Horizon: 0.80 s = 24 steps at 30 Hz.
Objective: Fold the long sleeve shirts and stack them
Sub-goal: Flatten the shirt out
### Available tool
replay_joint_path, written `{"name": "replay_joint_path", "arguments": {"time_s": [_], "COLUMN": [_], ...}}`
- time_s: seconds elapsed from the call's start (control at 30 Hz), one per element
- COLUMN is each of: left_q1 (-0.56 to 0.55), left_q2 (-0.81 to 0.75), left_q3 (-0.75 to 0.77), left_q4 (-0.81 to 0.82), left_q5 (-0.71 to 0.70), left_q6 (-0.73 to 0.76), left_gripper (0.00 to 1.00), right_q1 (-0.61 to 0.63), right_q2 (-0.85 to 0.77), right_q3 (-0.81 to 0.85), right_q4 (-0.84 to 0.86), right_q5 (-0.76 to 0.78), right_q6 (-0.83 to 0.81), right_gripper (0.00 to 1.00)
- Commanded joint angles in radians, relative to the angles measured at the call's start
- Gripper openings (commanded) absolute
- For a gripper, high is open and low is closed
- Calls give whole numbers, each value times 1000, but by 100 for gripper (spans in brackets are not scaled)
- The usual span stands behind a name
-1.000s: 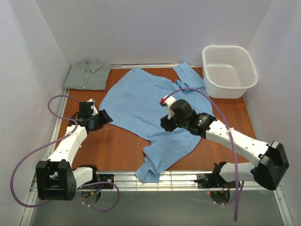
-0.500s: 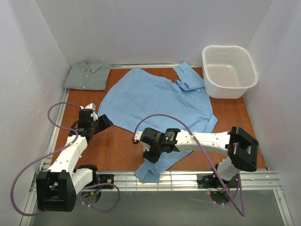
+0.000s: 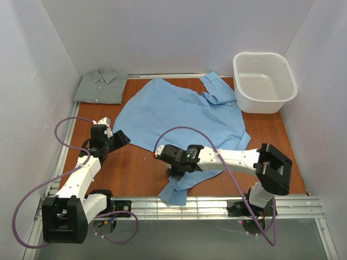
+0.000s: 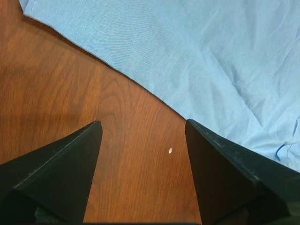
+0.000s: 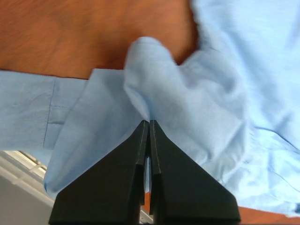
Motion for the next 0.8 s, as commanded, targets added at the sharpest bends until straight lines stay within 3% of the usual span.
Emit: {"name": "replay_joint_path", "arguments": {"time_s": [0.0, 0.07, 0.2, 0.23, 0.27, 0.33, 0.47, 0.63, 0.77], "left_q1": [-2, -2, -2, -3, -3, -3, -3, -3, -3], "left_q2": [-10, -15, -12, -10, -10, -7, -7, -7, -6], "left_q3": [-2, -2, -2, -2, -2, -1, -2, -1, -2], "left_q4": [15, 15, 17, 15, 18, 20, 20, 21, 20], "left_q5": [4, 4, 4, 5, 4, 10, 10, 7, 5], "left_q6": [16, 16, 16, 16, 16, 16, 16, 16, 16], "left_gripper": [68, 68, 68, 68, 68, 68, 68, 68, 68], "right_q1": [-112, -180, -482, -522, -564, -566, -498, -282, -169], "right_q2": [-159, -233, -455, -469, -475, -471, -509, -511, -416], "right_q3": [14, 11, -73, -93, -100, -112, -126, -98, -112], "right_q4": [-29, -18, 58, 42, 23, -32, -43, -23, -29], "right_q5": [101, 81, -23, -26, -14, -6, -83, -202, -313], "right_q6": [24, 23, 36, 32, 26, 6, -22, -111, -111], "right_gripper": [1, 1, 1, 16, 23, 37, 52, 59, 62]}}
